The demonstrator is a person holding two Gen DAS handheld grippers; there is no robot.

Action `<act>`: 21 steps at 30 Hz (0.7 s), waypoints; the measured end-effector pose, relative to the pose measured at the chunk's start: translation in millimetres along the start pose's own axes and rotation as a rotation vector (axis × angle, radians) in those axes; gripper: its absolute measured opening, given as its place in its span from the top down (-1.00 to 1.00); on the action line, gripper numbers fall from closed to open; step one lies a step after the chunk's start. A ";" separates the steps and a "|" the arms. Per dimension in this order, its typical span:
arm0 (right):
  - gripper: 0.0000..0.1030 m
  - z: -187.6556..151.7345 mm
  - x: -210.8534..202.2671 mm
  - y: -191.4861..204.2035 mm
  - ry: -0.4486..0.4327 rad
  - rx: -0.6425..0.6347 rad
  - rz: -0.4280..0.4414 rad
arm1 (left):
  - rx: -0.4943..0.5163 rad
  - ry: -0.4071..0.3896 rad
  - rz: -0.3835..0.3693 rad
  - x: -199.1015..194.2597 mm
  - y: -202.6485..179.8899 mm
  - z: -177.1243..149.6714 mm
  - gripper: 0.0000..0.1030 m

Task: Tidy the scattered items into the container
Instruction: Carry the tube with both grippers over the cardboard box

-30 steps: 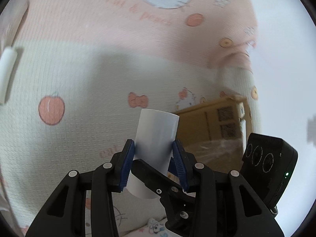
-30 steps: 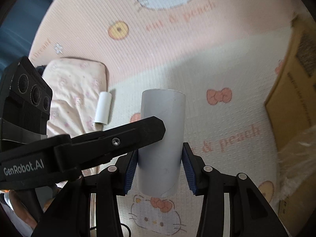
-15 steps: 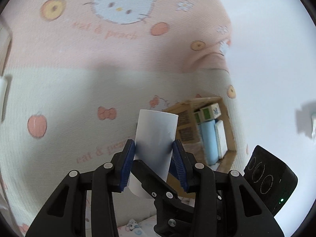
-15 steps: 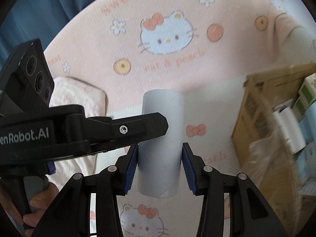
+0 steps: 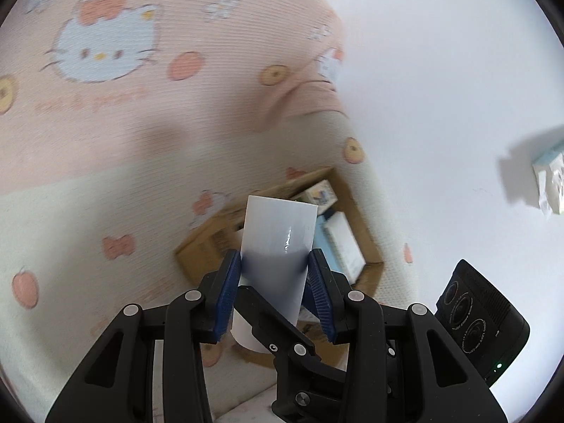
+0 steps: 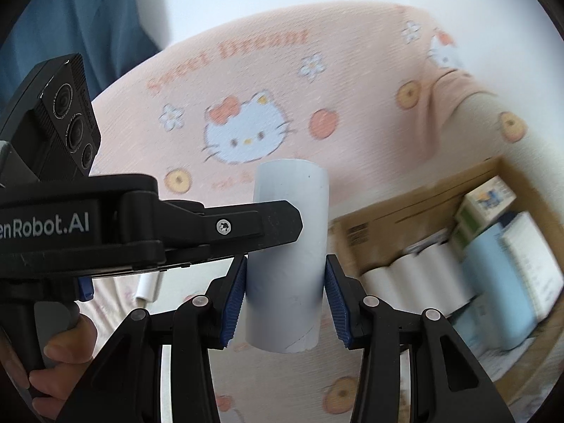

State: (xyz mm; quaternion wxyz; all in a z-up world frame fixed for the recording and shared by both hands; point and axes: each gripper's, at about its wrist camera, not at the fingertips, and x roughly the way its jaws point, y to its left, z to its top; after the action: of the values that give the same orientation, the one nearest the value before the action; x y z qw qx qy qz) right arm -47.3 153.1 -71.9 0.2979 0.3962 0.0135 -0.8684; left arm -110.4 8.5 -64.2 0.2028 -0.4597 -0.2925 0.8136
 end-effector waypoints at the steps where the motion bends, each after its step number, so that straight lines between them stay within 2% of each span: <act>1: 0.19 1.7 -2.4 -5.1 -0.001 0.005 -0.012 | 0.013 0.008 -0.001 4.9 -5.1 2.8 0.15; 7: 0.19 11.9 -13.2 -34.1 -0.011 0.025 -0.098 | 0.071 0.071 -0.016 34.8 -38.8 16.1 0.13; 12: 0.19 17.1 -24.5 -56.6 0.000 0.016 -0.120 | 0.102 0.120 -0.037 52.1 -57.9 21.9 0.13; 17: 0.19 21.8 -17.9 -84.6 0.071 0.022 -0.076 | 0.124 0.146 0.024 71.6 -74.1 22.9 0.14; 21: 0.20 27.2 -14.5 -103.9 0.092 0.025 -0.061 | 0.133 0.144 0.037 84.1 -82.6 25.2 0.14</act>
State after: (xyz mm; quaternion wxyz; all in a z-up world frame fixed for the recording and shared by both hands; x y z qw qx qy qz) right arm -113.2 238.8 -65.2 0.2655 0.4390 0.0283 -0.8579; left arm -168.8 113.2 -52.1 0.2383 -0.5077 -0.2139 0.7998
